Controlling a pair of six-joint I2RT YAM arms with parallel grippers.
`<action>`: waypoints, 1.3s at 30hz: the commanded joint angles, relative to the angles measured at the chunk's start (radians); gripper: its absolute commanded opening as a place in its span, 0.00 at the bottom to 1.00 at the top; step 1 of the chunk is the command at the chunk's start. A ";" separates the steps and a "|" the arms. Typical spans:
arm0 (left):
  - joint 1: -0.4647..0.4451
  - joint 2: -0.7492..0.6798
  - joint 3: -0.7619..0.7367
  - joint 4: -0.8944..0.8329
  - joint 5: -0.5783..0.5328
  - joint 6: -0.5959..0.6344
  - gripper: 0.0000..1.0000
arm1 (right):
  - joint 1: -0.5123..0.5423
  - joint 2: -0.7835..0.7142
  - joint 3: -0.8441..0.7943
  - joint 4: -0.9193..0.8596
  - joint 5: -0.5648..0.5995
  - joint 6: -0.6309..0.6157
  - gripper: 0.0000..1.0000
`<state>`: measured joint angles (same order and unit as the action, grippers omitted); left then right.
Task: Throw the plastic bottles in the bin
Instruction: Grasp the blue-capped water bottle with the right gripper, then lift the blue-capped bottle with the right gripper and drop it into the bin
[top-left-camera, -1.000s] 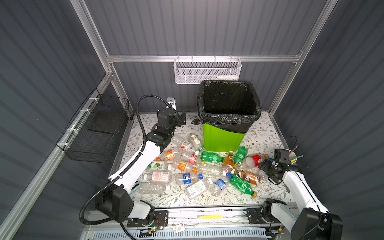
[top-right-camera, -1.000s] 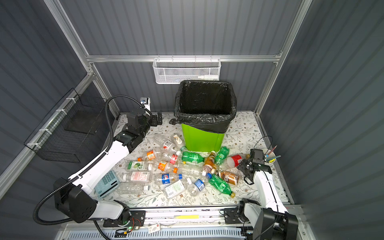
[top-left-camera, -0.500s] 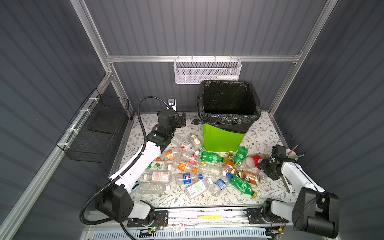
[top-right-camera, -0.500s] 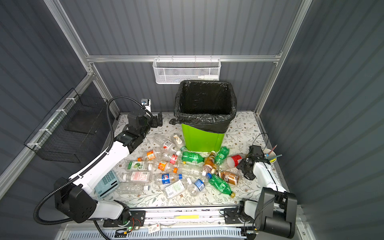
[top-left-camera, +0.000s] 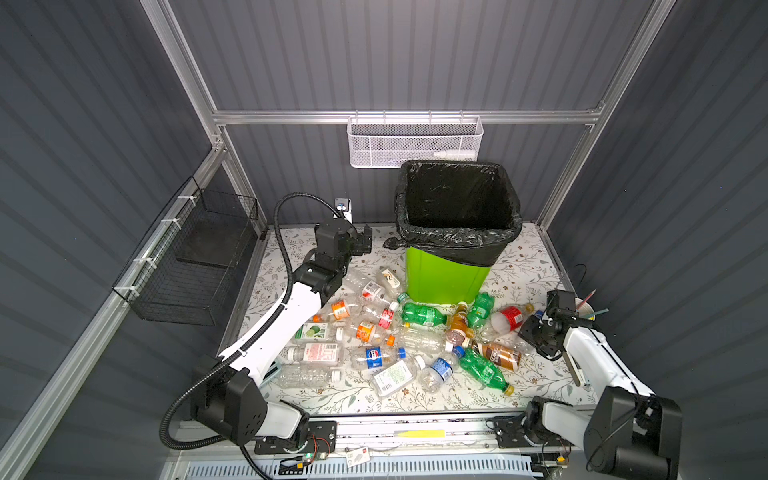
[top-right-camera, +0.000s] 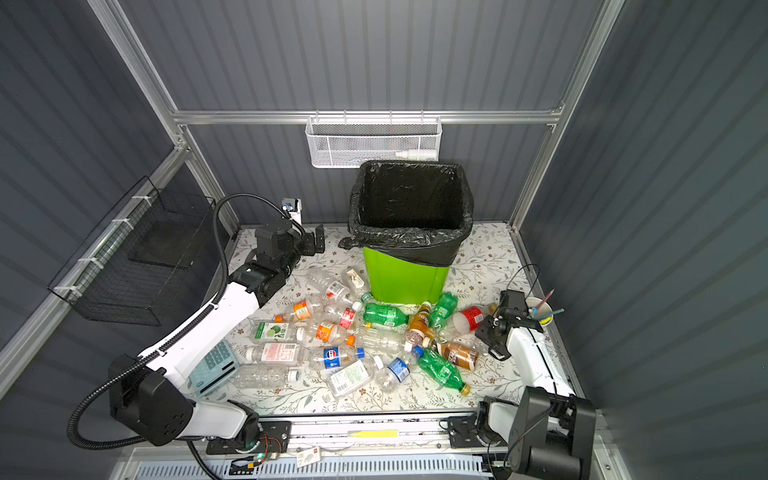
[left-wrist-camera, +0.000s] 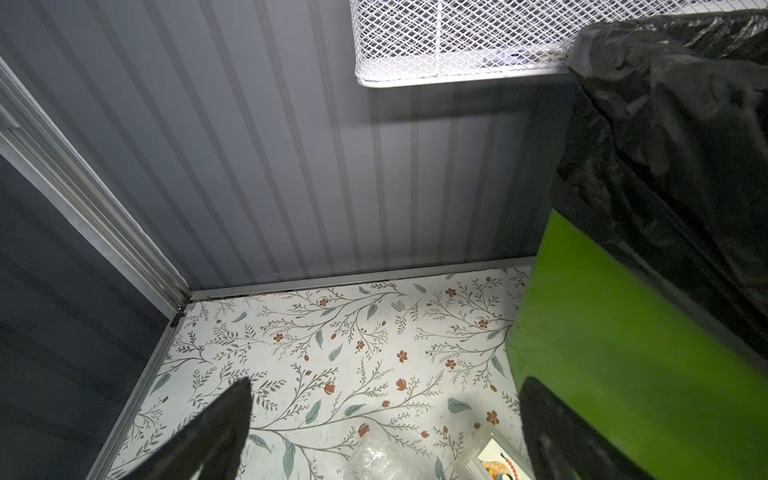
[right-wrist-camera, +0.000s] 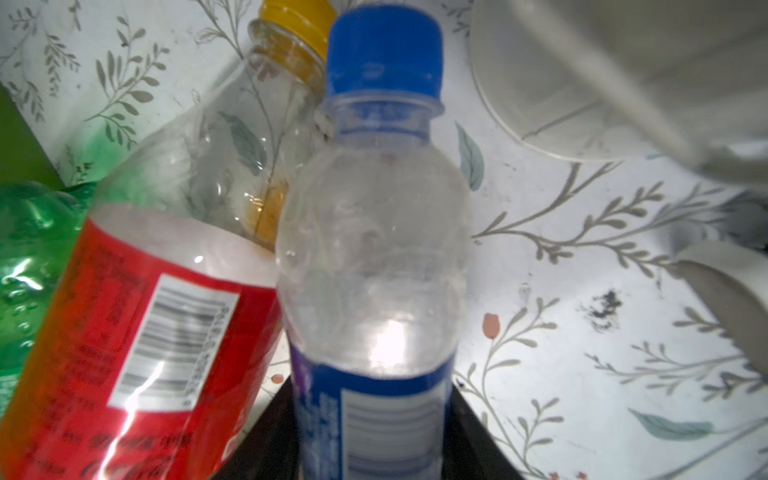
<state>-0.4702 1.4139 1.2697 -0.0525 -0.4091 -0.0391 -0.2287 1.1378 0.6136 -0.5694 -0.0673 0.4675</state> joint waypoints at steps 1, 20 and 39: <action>0.005 -0.006 -0.002 0.008 0.007 -0.021 1.00 | -0.005 -0.060 0.016 0.002 -0.014 -0.018 0.46; 0.026 0.043 -0.036 -0.014 -0.074 -0.081 1.00 | -0.005 -0.373 0.454 0.009 0.049 -0.166 0.47; 0.065 0.090 -0.083 -0.140 -0.037 -0.110 1.00 | 0.268 -0.048 0.922 0.485 -0.217 0.005 0.53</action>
<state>-0.4107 1.4910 1.1980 -0.1638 -0.4671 -0.1364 -0.0879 0.9867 1.4780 -0.1005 -0.2428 0.5205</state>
